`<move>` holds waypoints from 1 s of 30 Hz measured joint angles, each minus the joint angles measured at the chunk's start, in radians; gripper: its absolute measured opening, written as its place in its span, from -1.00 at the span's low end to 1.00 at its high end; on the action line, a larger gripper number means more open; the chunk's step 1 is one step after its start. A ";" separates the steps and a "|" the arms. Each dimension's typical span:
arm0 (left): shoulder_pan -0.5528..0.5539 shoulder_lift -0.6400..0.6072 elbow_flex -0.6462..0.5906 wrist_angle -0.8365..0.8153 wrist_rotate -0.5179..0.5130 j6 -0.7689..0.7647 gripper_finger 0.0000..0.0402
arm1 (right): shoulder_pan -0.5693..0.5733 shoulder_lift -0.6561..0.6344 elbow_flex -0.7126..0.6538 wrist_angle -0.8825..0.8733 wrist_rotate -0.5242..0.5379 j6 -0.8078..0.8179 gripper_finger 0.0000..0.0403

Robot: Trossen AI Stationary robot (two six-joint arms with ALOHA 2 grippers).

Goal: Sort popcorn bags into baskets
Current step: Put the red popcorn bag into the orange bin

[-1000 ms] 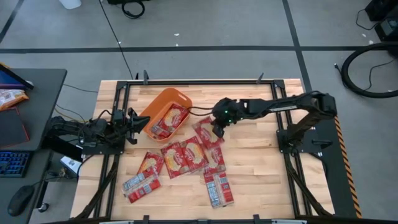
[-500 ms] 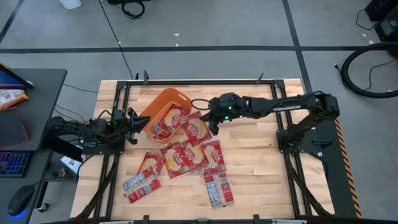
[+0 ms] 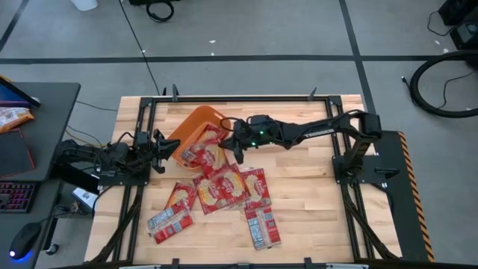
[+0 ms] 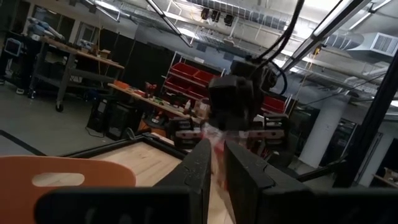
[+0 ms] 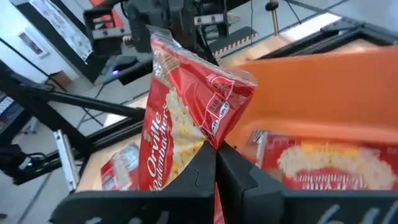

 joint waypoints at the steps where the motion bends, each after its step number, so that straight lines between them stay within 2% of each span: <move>1: 0.000 0.000 0.000 0.001 0.000 0.000 -0.76 | -0.001 0.014 0.027 0.002 0.002 -0.010 -0.96; 4: 0.000 0.000 0.000 0.001 0.000 0.000 -0.76 | 0.001 0.052 0.116 -0.015 0.006 -0.068 -0.96; 7: 0.000 0.000 0.000 0.000 0.001 -0.003 -0.76 | 0.002 0.083 0.218 -0.145 0.046 -0.176 -0.96; 11: 0.000 0.000 0.000 0.000 0.003 -0.003 -0.76 | 0.002 0.120 0.331 -0.307 0.204 -0.364 -0.96; 13: 0.000 0.000 0.000 0.000 0.002 -0.001 -0.76 | 0.001 0.132 0.364 -0.315 0.274 -0.449 -0.96; 18: 0.000 0.000 0.000 0.001 0.000 0.000 -0.76 | -0.007 0.130 0.371 -0.259 0.340 -0.733 -0.96; 23: 0.000 0.000 0.000 -0.001 0.000 0.000 -0.76 | -0.005 0.134 0.371 -0.262 0.372 -1.114 -0.96; 26: 0.000 0.000 0.000 0.000 0.000 0.000 -0.76 | 0.007 0.152 0.365 -0.294 0.436 -1.261 -0.96; 30: 0.000 0.000 0.000 0.000 -0.001 0.000 -0.76 | 0.026 0.172 0.354 -0.344 0.452 -1.411 -0.96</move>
